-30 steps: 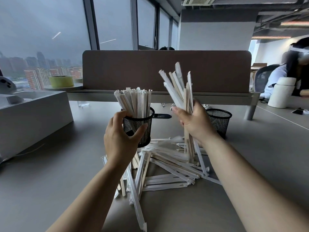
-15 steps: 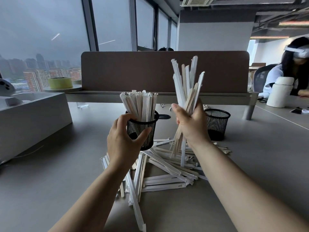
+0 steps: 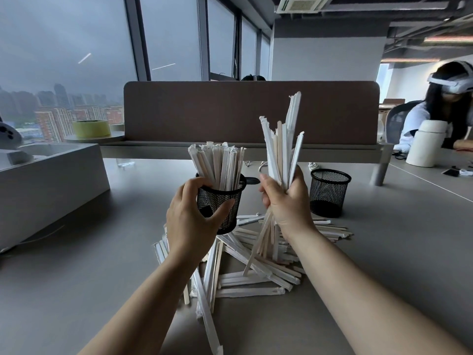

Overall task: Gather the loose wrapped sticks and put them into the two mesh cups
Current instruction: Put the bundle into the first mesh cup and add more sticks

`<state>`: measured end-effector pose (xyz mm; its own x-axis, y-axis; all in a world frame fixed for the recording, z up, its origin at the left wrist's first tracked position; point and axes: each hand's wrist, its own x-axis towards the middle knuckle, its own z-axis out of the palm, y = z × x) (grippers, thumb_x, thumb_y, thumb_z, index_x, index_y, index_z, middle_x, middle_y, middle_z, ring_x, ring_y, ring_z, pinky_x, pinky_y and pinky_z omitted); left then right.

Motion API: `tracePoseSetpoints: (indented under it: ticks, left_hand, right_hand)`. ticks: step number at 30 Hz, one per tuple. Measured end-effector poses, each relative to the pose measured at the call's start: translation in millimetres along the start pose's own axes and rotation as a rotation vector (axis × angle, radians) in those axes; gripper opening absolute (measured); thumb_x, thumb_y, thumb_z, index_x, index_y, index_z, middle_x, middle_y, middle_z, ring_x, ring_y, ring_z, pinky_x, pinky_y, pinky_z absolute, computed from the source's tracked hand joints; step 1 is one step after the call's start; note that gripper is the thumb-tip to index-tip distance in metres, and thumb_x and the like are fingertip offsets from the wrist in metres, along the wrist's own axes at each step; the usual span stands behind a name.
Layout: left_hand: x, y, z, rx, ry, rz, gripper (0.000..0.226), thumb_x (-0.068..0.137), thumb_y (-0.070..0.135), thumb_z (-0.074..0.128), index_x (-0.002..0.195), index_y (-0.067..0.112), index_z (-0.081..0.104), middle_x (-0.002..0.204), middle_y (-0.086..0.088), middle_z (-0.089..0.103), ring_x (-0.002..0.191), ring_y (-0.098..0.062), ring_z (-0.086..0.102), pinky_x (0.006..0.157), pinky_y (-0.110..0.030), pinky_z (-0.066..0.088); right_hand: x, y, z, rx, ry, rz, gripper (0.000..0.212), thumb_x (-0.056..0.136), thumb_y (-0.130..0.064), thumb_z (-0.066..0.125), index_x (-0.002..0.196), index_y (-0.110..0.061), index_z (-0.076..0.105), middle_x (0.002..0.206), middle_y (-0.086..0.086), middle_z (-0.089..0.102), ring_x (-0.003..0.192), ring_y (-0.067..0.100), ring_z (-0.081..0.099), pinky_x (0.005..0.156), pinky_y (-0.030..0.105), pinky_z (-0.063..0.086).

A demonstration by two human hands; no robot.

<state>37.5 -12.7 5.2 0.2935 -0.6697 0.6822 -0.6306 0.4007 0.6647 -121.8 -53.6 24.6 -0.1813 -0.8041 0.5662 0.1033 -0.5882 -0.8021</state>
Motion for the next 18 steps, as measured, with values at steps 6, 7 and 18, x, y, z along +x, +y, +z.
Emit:
tracePoseSetpoints:
  ticks: [6,7,18]
  left_hand:
    - [0,1,0,0.001,-0.005,0.001,0.044,0.064,0.049,0.069,0.099,0.041,0.043,0.108,0.01,0.061,0.102,-0.017,0.058,0.086,-0.039,0.047]
    - [0,1,0,0.001,-0.005,0.0,0.044,0.064,0.049,0.069,0.099,0.041,0.043,0.107,0.01,0.061,0.102,-0.017,0.058,0.086,-0.039,0.047]
    - [-2,1,2,0.009,-0.02,0.003,0.046,0.064,0.05,0.069,0.101,0.04,0.044,0.109,0.01,0.061,0.102,-0.017,0.057,0.086,-0.039,0.047]
  right_hand:
    - [4,-13,4,-0.216,-0.001,-0.226,0.025,0.085,-0.025,0.069,0.101,-0.017,0.053,0.083,-0.004,0.063,0.07,0.007,0.061,0.068,0.025,0.049]
    - [4,-16,5,-0.237,-0.013,-0.25,0.026,0.085,-0.022,0.07,0.102,-0.012,0.054,0.085,-0.006,0.064,0.073,0.006,0.062,0.071,0.022,0.05]
    - [5,-33,10,-0.305,-0.006,-0.353,0.026,0.082,-0.02,0.073,0.1,-0.014,0.055,0.082,-0.02,0.061,0.073,-0.013,0.061,0.067,0.007,0.045]
